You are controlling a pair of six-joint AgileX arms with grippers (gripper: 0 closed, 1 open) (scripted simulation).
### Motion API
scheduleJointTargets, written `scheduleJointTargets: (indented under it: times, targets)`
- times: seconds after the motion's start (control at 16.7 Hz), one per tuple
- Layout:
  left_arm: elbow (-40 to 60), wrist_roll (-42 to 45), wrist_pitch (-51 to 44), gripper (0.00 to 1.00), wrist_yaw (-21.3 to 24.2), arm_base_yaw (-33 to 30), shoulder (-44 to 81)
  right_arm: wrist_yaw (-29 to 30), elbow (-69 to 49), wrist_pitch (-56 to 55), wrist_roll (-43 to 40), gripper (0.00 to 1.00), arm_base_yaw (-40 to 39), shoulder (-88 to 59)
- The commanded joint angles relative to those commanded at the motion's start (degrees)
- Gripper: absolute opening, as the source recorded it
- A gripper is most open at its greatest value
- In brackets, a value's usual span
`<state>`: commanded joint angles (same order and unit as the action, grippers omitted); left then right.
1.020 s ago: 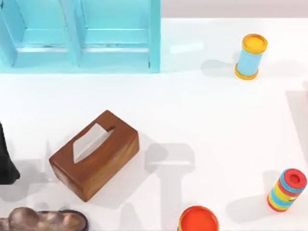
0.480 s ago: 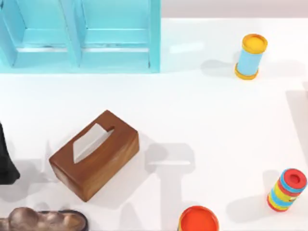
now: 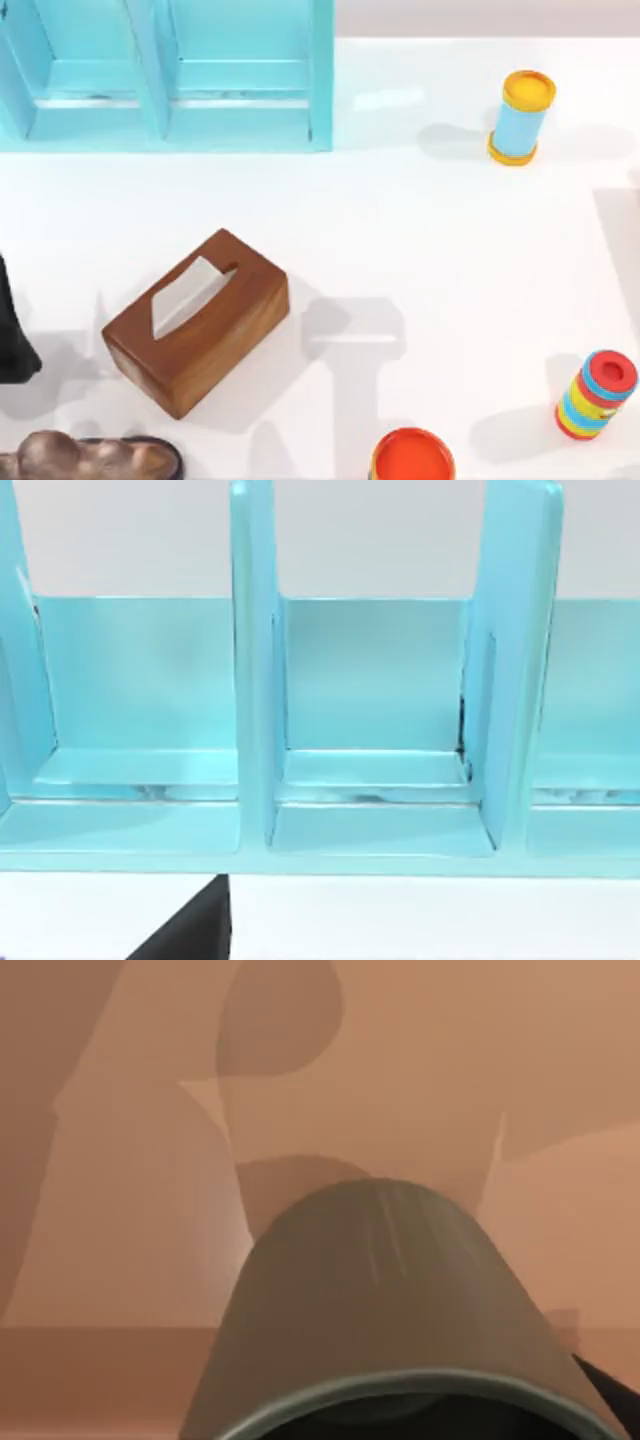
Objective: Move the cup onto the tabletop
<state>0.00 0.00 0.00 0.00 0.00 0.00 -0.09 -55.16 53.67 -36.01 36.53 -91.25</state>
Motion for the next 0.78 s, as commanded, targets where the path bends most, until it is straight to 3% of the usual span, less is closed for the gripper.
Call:
scheduleJointTargets:
  times: [0.42,0.78]
  targets:
    - [0.0,0.0,0.0,1.0,0.0,0.0,0.0,0.1,-5.8,19.0,14.8,0.0,-15.0,12.4]
    - [0.0,0.0,0.0,1.0,0.0,0.0,0.0,-0.1,-6.3,20.6,16.5,0.0,-16.4,13.6]
